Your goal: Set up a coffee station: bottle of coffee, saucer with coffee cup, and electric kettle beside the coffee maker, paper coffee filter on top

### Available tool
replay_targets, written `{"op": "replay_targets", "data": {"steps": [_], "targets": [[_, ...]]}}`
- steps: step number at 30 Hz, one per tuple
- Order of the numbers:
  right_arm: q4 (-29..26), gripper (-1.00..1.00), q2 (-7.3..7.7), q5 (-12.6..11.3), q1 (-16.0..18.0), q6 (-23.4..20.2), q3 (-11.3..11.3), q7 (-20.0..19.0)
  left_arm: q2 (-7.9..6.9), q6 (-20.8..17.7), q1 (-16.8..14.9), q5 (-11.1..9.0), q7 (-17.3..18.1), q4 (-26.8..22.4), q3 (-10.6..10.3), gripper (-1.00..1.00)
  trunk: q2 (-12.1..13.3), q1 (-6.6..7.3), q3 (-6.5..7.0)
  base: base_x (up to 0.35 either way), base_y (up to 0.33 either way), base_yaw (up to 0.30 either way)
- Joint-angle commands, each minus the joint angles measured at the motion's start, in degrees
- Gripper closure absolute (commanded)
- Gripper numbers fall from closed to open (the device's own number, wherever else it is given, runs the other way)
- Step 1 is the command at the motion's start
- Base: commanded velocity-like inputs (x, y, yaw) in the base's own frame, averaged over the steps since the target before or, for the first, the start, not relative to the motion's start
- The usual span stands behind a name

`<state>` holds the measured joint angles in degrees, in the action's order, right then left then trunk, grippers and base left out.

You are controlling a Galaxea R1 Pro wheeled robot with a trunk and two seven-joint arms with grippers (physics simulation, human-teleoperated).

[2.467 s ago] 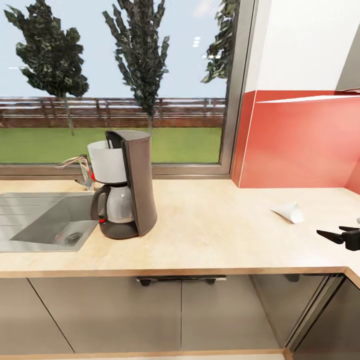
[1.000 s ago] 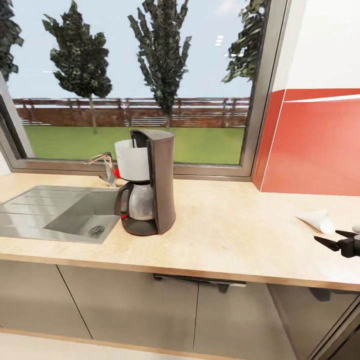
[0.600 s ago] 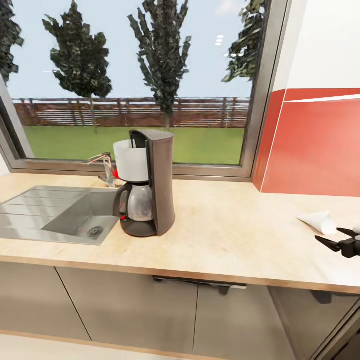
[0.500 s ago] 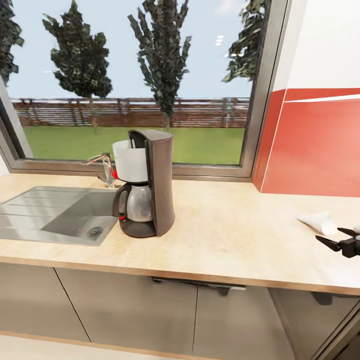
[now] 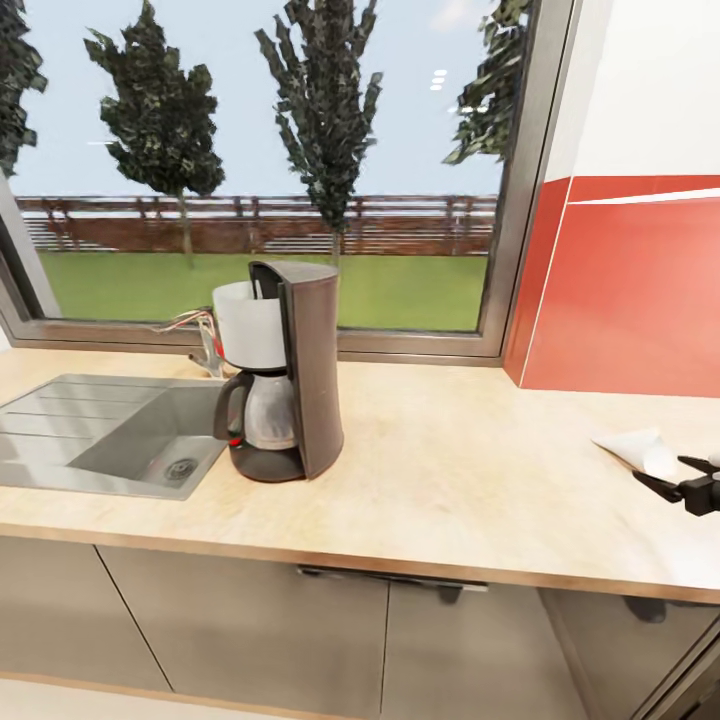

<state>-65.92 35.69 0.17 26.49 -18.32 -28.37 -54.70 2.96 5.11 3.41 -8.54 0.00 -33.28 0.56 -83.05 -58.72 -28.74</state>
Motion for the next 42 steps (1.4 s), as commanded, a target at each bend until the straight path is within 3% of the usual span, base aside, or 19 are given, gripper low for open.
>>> {"op": "replay_targets", "data": {"steps": [1,17,23,42], "targets": [[0.19,-1.0,-0.01,0.01,0.06,-0.41,-0.07,-0.28,0.02,0.06,0.02,-0.42,0.0,-0.08,0.05,-1.0,-0.03,0.0,-0.05,0.06,-0.043,0.0],[3.76,-1.0,-0.01,0.01,0.06,0.11,0.13,-0.26,0.02,0.08,0.02,-0.42,0.0,-0.12,0.05,-1.0,-0.03,0.0,-0.05,0.032,-0.023,0.0],[4.62,-1.0,-0.01,0.02,0.06,3.04,0.25,-0.31,0.02,0.08,0.02,-0.42,0.0,-0.12,0.05,-1.0,-0.03,0.0,-0.05,0.001,0.0,0.0],[4.92,-1.0,-0.01,0.01,0.06,4.07,0.11,-0.23,0.02,0.07,0.02,-0.42,0.0,-0.12,0.09,-1.0,-0.03,0.0,-0.05,0.049,-0.027,0.0]]}}
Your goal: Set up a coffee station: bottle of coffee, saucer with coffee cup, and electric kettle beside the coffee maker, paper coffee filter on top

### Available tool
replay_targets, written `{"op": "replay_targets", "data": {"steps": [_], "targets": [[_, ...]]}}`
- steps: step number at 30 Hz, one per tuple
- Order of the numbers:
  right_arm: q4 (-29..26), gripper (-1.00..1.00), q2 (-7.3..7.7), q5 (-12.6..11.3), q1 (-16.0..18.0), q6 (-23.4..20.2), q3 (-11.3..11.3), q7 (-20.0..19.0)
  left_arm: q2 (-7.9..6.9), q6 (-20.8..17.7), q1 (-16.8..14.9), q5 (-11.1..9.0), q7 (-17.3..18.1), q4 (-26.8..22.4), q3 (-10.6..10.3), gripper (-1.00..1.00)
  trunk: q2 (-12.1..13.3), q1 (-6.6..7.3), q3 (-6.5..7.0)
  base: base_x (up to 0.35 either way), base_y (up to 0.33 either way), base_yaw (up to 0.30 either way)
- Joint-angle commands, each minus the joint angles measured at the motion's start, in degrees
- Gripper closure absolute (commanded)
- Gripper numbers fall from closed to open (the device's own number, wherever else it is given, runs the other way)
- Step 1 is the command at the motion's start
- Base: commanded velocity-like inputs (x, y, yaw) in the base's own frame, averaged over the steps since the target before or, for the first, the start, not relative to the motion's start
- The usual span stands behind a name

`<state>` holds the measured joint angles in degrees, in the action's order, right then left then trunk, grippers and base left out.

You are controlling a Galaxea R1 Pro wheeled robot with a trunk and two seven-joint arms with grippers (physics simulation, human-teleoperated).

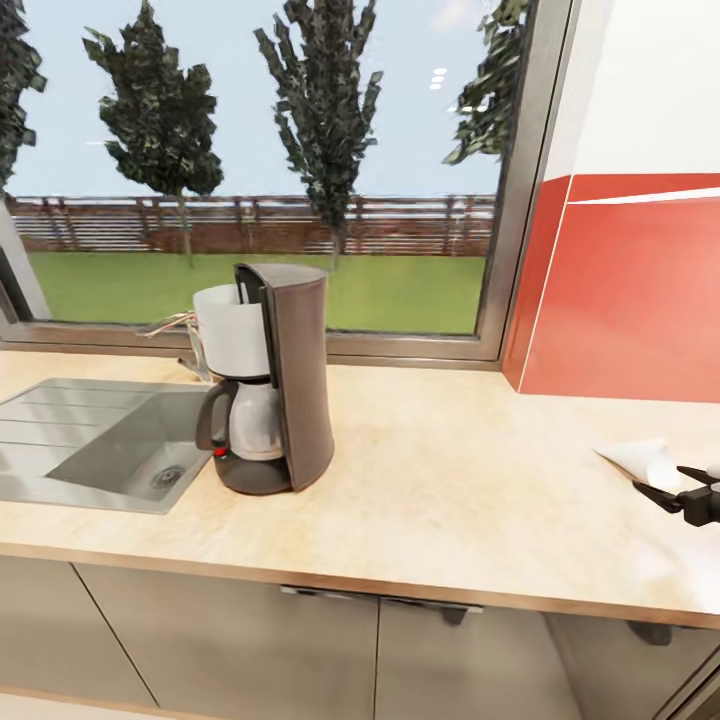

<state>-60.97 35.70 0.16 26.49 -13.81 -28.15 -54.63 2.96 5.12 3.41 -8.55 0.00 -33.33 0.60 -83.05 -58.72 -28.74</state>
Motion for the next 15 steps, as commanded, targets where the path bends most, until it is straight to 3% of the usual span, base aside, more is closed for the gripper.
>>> {"op": "replay_targets", "data": {"steps": [1,8,15], "targets": [[-0.03,-1.0,-0.01,0.01,0.05,-0.44,-0.09,-0.3,0.03,0.06,0.02,-0.42,0.0,-0.07,0.05,-1.0,-0.03,-0.01,-0.05,0.039,-0.021,0.0],[1.56,-1.0,-0.01,0.01,0.05,-0.26,-0.01,-0.3,0.03,0.06,0.02,-0.42,0.0,-0.07,0.05,-1.0,-0.03,-0.01,-0.05,0.136,-0.065,0.0],[2.99,-1.0,-0.01,0.01,0.05,0.8,0.02,-0.3,0.03,0.06,0.02,-0.42,0.0,-0.07,0.1,-1.0,-0.03,-0.01,-0.05,0.041,-0.017,0.0]]}}
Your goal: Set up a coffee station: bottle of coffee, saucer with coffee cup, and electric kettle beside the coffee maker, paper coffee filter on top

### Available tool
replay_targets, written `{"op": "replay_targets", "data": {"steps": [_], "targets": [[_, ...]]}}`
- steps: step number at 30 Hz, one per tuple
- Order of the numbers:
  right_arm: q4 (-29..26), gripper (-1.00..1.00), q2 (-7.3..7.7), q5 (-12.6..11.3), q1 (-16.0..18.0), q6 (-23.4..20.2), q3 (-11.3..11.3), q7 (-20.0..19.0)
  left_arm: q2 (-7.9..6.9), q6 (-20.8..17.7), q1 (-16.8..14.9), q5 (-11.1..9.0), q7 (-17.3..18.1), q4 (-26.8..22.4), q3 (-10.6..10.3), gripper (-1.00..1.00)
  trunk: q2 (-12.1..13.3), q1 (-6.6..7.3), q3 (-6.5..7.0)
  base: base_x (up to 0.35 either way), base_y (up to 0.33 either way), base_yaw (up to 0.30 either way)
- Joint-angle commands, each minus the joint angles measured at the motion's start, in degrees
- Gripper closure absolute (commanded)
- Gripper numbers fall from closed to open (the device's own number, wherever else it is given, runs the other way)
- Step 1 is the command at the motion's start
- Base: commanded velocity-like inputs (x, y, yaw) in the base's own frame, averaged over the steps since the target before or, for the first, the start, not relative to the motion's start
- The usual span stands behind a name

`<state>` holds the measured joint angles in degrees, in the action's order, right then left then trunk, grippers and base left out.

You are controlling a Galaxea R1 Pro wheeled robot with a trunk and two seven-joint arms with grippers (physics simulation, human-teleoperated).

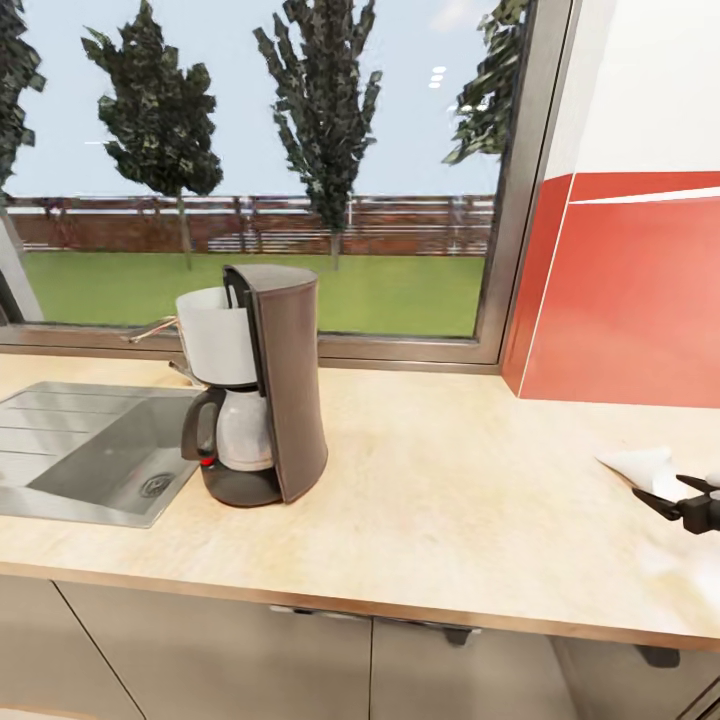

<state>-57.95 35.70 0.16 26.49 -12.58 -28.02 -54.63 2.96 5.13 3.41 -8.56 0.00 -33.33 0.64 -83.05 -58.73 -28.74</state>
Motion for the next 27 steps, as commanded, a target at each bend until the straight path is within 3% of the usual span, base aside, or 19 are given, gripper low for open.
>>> {"op": "replay_targets", "data": {"steps": [1,27], "targets": [[0.23,-1.0,-0.02,0.01,0.06,0.3,-0.09,-0.31,0.03,0.06,0.02,-0.41,0.0,-0.07,0.06,-1.0,-0.03,0.0,-0.05,0.008,-0.003,0.0],[0.82,-1.0,-0.02,0.01,0.06,1.76,-0.02,-0.31,0.03,0.06,0.02,-0.41,0.02,-0.07,0.02,-1.0,-0.03,0.0,-0.05,0.03,0.0,0.0]]}}
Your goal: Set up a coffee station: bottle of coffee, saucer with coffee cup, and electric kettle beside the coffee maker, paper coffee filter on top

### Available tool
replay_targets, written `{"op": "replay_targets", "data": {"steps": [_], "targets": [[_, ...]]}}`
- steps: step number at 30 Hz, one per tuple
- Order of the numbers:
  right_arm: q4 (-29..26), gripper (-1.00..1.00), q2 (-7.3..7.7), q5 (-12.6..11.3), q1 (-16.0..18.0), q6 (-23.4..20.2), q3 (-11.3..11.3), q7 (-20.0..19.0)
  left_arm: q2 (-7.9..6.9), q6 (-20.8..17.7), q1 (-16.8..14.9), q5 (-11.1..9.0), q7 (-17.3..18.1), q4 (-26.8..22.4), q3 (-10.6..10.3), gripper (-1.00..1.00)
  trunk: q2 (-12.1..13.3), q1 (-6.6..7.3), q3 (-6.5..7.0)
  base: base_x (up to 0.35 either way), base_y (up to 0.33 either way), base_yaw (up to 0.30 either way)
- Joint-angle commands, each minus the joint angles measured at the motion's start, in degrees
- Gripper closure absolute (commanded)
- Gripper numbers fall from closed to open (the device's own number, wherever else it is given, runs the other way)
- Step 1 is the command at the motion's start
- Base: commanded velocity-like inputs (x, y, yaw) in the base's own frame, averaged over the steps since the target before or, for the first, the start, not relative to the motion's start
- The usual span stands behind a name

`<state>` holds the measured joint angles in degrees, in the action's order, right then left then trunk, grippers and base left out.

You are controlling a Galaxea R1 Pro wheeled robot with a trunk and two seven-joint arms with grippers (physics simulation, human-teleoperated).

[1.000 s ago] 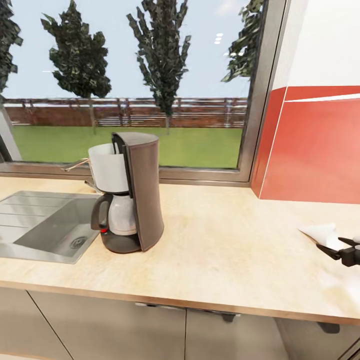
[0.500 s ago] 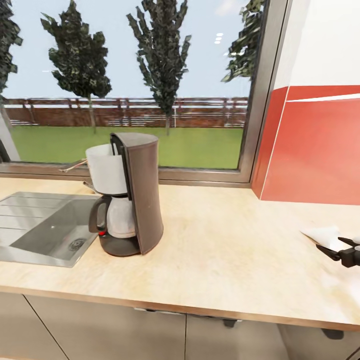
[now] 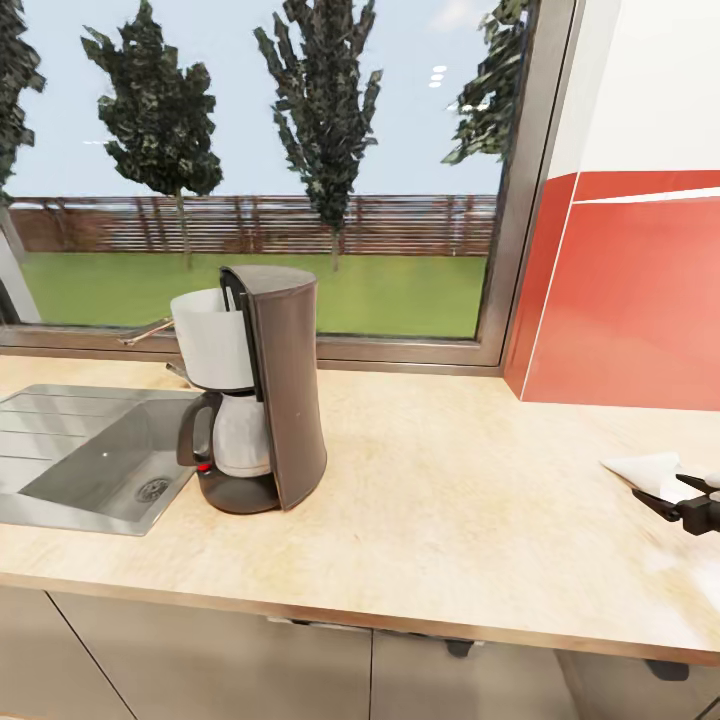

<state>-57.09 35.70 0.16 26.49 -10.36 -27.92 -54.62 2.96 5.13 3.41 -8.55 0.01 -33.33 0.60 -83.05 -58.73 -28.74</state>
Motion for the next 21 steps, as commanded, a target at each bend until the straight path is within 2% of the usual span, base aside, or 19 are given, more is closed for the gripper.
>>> {"op": "replay_targets", "data": {"steps": [1,11,21], "targets": [[-0.04,-1.0,-0.02,0.01,0.05,-0.46,-0.12,-0.31,0.03,0.06,0.02,-0.42,0.0,-0.07,0.05,-1.0,-0.03,0.0,-0.05,0.0,0.0,0.0],[-0.04,-1.0,-0.02,0.01,0.05,-0.46,-0.12,-0.4,0.03,0.06,0.02,-0.42,-0.01,-0.07,0.01,-1.0,-0.03,0.0,-0.05,0.085,0.022,0.0],[-0.04,-1.0,-0.02,0.01,0.05,-0.46,-0.12,-0.4,0.03,0.06,0.02,-0.42,0.01,-0.07,0.04,-1.0,-0.03,0.0,-0.05,0.019,0.005,0.0]]}}
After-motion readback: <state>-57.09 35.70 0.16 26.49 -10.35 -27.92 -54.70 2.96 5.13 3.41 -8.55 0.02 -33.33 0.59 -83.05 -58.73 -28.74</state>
